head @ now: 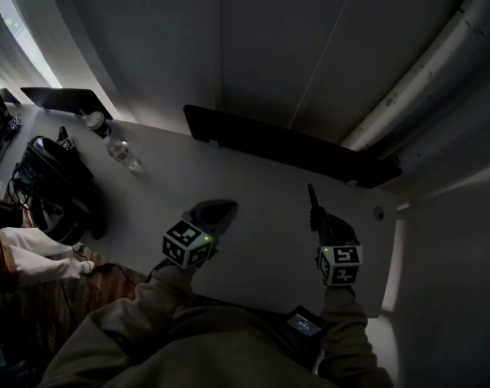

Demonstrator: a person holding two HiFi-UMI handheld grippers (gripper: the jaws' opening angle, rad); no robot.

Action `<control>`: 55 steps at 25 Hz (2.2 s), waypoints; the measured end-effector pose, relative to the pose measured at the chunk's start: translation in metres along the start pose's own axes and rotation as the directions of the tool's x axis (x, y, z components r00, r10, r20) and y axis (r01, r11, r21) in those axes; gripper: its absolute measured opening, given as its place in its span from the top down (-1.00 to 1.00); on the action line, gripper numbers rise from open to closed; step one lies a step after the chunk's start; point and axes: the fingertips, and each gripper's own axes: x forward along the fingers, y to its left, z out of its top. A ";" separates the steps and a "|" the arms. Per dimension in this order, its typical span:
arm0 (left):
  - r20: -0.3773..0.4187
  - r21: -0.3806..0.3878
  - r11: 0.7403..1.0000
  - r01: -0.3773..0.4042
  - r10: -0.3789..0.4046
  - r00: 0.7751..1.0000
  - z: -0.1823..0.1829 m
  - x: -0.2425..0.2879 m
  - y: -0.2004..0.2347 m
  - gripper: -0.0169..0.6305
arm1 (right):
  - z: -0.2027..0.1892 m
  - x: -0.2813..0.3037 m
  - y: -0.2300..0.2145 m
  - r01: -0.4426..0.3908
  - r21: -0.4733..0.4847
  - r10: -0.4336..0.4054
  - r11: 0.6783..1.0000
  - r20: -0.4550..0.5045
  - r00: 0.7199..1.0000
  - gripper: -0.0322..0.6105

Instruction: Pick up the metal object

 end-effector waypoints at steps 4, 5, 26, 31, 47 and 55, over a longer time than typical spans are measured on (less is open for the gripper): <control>0.049 0.028 0.999 -0.016 0.015 0.999 0.032 -0.004 0.001 0.96 | 0.030 -0.010 -0.010 0.018 -0.017 -0.017 1.000 0.050 0.999 0.83; 0.062 0.037 0.999 -0.018 0.016 0.998 0.040 -0.004 0.001 0.96 | 0.037 -0.012 -0.012 0.021 -0.015 -0.020 1.000 0.063 0.998 0.83; 0.312 0.249 0.968 -0.034 -0.047 0.949 0.209 -0.036 -0.027 0.96 | 0.201 -0.111 -0.038 0.048 0.006 -0.046 0.999 0.401 0.915 0.83; 0.340 0.281 0.960 -0.022 -0.078 0.937 0.232 -0.034 -0.040 0.96 | 0.217 -0.133 -0.048 0.058 0.030 -0.065 0.998 0.442 0.895 0.83; 0.320 0.279 0.960 0.014 -0.107 0.941 0.221 -0.026 -0.046 0.96 | 0.210 -0.133 -0.042 0.050 0.031 -0.059 0.998 0.452 0.890 0.83; 0.308 0.279 0.960 0.022 -0.111 0.945 0.217 -0.023 -0.051 0.96 | 0.203 -0.132 -0.044 0.058 0.030 -0.066 0.998 0.430 0.900 0.83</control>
